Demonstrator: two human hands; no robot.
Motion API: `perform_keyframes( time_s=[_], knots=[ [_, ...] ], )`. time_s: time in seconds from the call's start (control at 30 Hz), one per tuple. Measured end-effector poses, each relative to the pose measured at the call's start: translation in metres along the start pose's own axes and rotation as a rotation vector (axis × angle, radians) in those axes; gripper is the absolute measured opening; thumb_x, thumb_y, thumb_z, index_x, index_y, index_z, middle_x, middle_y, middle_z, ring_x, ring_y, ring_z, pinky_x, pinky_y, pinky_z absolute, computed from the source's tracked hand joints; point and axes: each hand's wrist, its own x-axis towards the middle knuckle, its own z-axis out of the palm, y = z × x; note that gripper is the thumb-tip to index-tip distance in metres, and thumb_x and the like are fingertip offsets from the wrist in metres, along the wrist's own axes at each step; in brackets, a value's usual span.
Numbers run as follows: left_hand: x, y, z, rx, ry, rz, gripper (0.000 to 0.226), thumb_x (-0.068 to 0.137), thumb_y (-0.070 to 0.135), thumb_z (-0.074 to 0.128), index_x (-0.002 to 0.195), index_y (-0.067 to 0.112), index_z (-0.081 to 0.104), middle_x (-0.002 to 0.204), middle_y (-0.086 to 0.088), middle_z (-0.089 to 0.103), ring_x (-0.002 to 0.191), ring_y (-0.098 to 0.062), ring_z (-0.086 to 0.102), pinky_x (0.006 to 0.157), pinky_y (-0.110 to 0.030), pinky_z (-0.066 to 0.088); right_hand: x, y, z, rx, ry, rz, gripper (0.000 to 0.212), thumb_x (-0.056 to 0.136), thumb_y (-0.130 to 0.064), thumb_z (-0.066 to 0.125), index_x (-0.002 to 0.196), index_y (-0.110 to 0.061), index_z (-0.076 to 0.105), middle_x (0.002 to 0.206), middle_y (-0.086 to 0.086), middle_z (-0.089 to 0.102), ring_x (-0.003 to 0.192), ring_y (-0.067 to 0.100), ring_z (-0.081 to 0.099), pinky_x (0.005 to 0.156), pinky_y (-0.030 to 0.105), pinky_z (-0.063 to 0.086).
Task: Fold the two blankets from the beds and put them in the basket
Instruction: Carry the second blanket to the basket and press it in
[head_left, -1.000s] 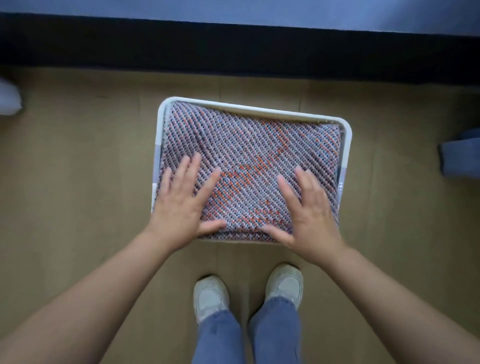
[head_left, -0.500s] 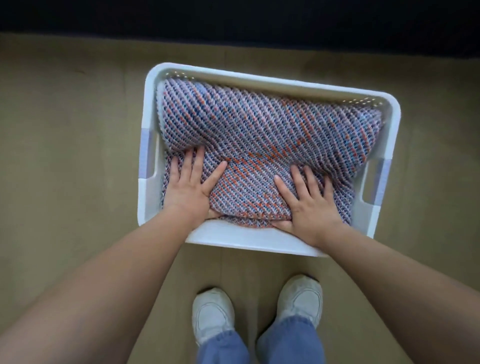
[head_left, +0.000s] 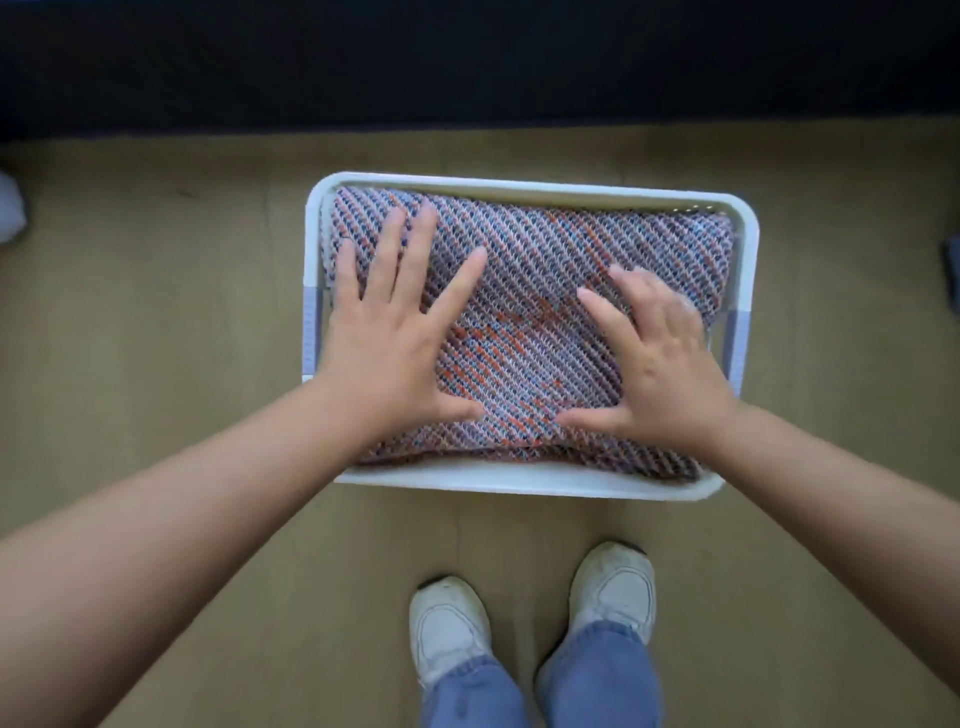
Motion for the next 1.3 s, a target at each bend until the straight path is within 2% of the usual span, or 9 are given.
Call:
perform_keyframes(
  time_s=[0.17,0.43,0.6,0.7,0.83,0.93,1.07,1.17,1.3],
  knots=[
    [0.024,-0.017,0.050,0.149,-0.263,-0.071,0.138,0.041,0.096,0.043,0.125,0.033,-0.047,0.145,-0.019,-0.036,0.138,-0.039,-0.024,0.107,-0.066,-0.003,0.025,0.025,0.025,-0.158,-0.369,0.085,0.138,0.044,-0.091,0.051,0.131,-0.036,-0.041,0.153,0.008,-0.029,0.141,0.028,-0.025,0.108,0.045,-0.020],
    [0.050,-0.025,0.098,0.128,-0.279,-0.086,0.140,0.029,0.101,0.029,0.116,0.032,-0.056,0.142,-0.017,-0.036,0.138,-0.037,-0.020,0.106,-0.067,-0.003,0.041,0.050,0.073,-0.096,-0.388,0.075,0.131,0.039,-0.097,0.036,0.117,-0.040,-0.052,0.151,0.004,-0.033,0.139,0.026,-0.029,0.104,0.043,-0.024],
    [0.054,-0.017,0.082,0.233,-0.462,-0.107,0.139,0.033,0.100,0.032,0.108,0.027,-0.060,0.146,-0.021,-0.036,0.137,-0.040,-0.026,0.104,-0.069,-0.005,0.049,0.042,0.065,-0.203,-0.582,0.132,0.131,0.045,-0.095,0.040,0.110,-0.032,-0.056,0.144,0.005,-0.043,0.138,0.030,-0.031,0.102,0.042,-0.025],
    [0.052,-0.010,0.064,0.282,-0.489,-0.119,0.138,0.037,0.100,0.032,0.114,0.027,-0.056,0.146,-0.021,-0.035,0.137,-0.041,-0.027,0.105,-0.068,-0.005,0.041,0.034,0.045,-0.237,-0.515,0.113,0.128,0.057,-0.089,0.044,0.130,-0.029,-0.042,0.149,0.007,-0.034,0.142,0.031,-0.023,0.109,0.043,-0.018],
    [0.011,-0.001,0.045,0.181,-0.280,-0.059,0.120,0.062,0.088,0.035,0.145,0.021,-0.019,0.154,-0.021,-0.014,0.143,-0.037,-0.011,0.110,-0.061,0.001,-0.011,0.023,0.012,-0.122,-0.155,0.214,0.084,0.081,-0.042,0.062,0.148,-0.019,0.017,0.157,0.017,0.011,0.144,0.034,0.009,0.116,0.045,0.002],
    [-0.045,0.009,0.035,-0.031,-0.320,-0.035,0.108,0.065,0.084,0.008,0.149,0.017,0.001,0.157,-0.016,-0.003,0.145,-0.033,-0.002,0.112,-0.056,0.002,-0.062,0.025,-0.007,-0.112,-0.160,0.478,0.082,0.083,-0.036,0.060,0.149,-0.018,0.014,0.157,0.017,0.009,0.144,0.034,0.007,0.115,0.047,0.000],
    [-0.090,0.018,0.051,0.090,-0.520,0.036,0.117,0.058,0.093,0.019,0.138,0.022,-0.029,0.150,-0.012,-0.027,0.142,-0.036,-0.015,0.111,-0.059,-0.005,-0.095,0.015,-0.009,0.212,-0.332,0.898,0.075,0.093,-0.036,0.050,0.148,-0.008,0.007,0.144,0.025,0.036,0.124,0.040,0.046,0.095,0.046,0.041],
    [-0.076,0.018,0.053,0.153,-0.520,-0.062,0.099,0.081,0.072,0.036,0.145,0.022,-0.022,0.154,-0.016,-0.021,0.143,-0.036,-0.012,0.111,-0.057,0.005,-0.079,0.011,-0.001,0.306,-0.401,1.059,0.035,0.097,-0.021,0.043,0.115,0.008,0.049,0.115,0.030,0.059,0.102,0.042,0.058,0.078,0.038,0.044],
    [-0.054,0.016,0.046,0.173,-0.534,-0.147,0.085,0.092,0.055,0.036,0.145,0.021,-0.021,0.154,-0.016,-0.021,0.143,-0.034,-0.012,0.113,-0.050,0.009,-0.052,0.015,-0.002,0.302,-0.341,1.098,0.022,0.092,-0.006,0.047,0.110,0.006,0.048,0.116,0.029,0.057,0.104,0.043,0.057,0.080,0.041,0.047]
  ],
)
